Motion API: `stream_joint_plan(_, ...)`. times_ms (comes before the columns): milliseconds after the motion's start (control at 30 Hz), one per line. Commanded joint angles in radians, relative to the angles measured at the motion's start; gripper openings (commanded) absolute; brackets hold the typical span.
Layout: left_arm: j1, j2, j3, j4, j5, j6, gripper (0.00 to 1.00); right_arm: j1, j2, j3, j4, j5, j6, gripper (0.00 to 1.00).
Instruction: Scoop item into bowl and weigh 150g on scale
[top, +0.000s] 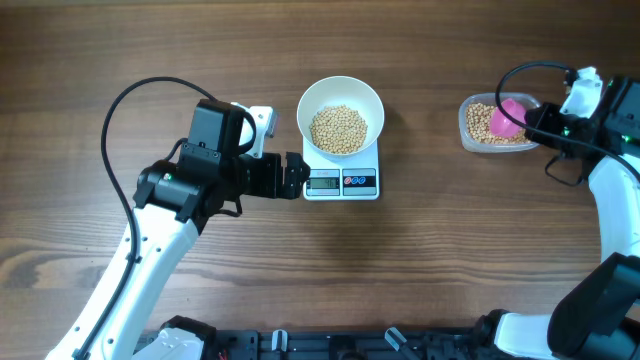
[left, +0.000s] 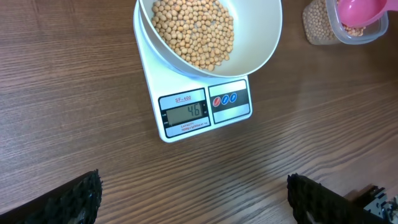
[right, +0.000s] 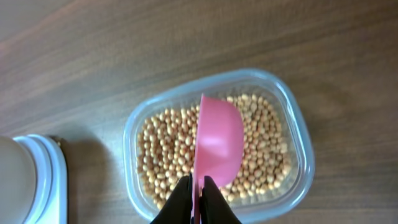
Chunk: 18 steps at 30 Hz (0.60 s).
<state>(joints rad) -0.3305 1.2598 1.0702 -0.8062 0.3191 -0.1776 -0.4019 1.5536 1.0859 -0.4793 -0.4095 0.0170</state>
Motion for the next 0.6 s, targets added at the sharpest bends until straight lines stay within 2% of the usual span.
stream_joint_plan(0,-0.004,0.003,-0.007,0.003,0.012,0.016,1.0,0.006,0.014,-0.011,-0.012,0.01,-0.017,0.06)
stream_joint_plan(567,-0.004,0.003,-0.007,0.003,0.012,0.016,1.0,0.006,0.014,-0.011,-0.019,0.009,-0.016,0.13)
